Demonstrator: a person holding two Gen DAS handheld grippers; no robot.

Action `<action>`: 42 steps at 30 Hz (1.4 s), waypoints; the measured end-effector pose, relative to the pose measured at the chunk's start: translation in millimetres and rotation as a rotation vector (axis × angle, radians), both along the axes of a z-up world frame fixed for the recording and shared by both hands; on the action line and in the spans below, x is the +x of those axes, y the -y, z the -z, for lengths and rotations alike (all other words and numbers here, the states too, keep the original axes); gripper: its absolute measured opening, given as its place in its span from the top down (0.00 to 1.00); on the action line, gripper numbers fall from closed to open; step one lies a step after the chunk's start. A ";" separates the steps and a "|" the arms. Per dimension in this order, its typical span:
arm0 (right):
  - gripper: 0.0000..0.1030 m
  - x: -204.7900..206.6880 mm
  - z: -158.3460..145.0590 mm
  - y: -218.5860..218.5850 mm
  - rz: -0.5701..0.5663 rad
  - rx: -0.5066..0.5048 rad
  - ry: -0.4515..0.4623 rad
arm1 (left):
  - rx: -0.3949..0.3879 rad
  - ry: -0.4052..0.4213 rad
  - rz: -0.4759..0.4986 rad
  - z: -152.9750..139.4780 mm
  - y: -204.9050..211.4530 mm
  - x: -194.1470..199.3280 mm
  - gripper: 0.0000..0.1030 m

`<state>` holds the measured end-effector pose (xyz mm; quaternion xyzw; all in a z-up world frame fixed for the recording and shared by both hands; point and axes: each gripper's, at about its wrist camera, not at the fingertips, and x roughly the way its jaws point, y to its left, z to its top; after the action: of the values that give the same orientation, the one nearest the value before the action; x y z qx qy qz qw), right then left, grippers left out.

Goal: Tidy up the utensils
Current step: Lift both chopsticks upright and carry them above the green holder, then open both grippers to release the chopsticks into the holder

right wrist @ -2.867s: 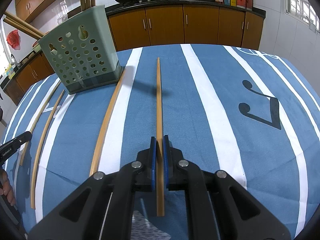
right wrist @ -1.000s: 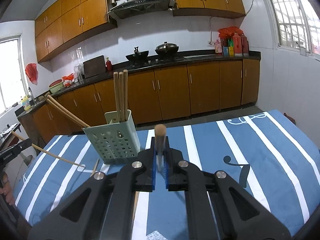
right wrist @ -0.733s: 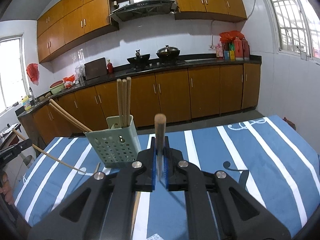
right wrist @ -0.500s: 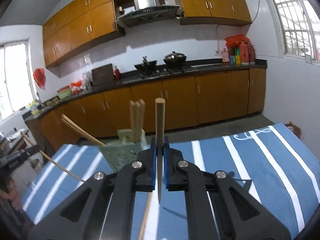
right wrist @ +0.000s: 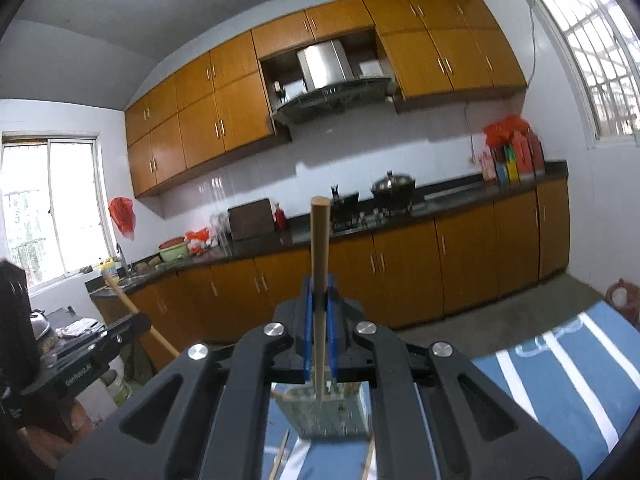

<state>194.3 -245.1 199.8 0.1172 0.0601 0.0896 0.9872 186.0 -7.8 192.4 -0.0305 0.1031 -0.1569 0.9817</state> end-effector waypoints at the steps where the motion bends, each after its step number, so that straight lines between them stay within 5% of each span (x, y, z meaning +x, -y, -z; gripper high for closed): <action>1: 0.93 4.0 -0.7 -1.8 0.006 -0.007 0.009 | -0.005 0.012 -0.009 -2.2 1.9 3.7 0.93; 13: 0.93 82.6 39.2 -15.5 0.029 -0.063 -0.091 | -0.067 0.009 -0.098 29.8 8.1 54.7 0.93; 22: 0.93 101.0 58.5 -25.1 0.012 -0.073 -0.152 | -0.055 -0.054 -0.079 45.3 12.9 66.7 0.93; 37: 0.85 52.0 50.1 -13.5 0.012 -0.052 -0.103 | -0.070 -0.053 -0.088 36.1 1.4 52.3 0.85; 42: 0.80 23.5 74.8 3.2 0.038 -0.051 -0.157 | -0.092 -0.058 -0.090 37.3 -18.2 26.1 0.85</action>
<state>217.9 -248.3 125.1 0.0997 0.1376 0.0596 0.9837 212.1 10.4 155.1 -0.0848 0.1225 -0.1162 0.9820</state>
